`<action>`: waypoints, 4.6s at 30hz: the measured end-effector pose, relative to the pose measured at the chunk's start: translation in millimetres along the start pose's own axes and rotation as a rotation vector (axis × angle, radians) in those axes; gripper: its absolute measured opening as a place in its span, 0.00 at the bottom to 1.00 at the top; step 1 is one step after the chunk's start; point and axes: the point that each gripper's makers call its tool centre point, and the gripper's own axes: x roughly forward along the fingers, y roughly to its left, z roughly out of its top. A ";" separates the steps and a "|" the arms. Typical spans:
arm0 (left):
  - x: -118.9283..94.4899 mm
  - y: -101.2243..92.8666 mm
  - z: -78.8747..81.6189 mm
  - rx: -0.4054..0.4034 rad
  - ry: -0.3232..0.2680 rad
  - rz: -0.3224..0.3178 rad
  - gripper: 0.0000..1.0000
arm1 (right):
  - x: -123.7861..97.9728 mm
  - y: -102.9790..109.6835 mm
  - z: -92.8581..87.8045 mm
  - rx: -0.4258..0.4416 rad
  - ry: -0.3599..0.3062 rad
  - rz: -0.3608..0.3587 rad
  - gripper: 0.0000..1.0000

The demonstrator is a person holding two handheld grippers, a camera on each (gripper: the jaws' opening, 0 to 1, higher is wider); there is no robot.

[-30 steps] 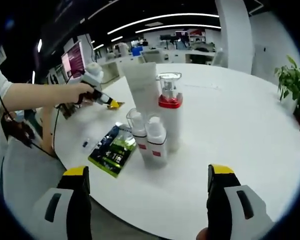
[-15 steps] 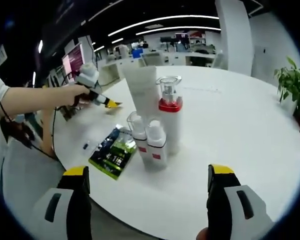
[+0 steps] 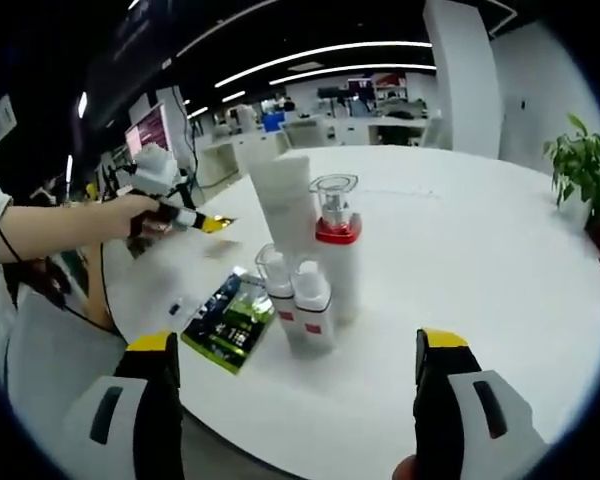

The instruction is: Arrange the skincare products in the storage area until every visible bottle or jar stands upright without overlapping.

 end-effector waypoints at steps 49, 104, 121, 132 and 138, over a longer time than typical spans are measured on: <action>-159.1 -88.7 33.3 0.209 -0.370 -0.116 0.36 | -2.4 68.7 118.1 -0.096 -0.283 0.208 0.64; -162.7 -68.1 -43.6 0.327 -0.187 -0.188 0.39 | 67.1 125.3 98.8 0.311 -0.136 0.486 0.22; -133.4 -117.8 -162.0 0.777 0.176 -0.583 0.58 | 37.5 116.3 64.5 0.256 -0.097 0.450 0.28; -125.4 -122.2 -191.3 0.948 0.279 -0.638 0.55 | 20.1 94.5 46.9 0.254 -0.102 0.385 0.31; -117.0 -120.1 -192.3 0.972 0.299 -0.632 0.51 | 11.8 82.6 33.4 0.211 -0.089 0.342 0.34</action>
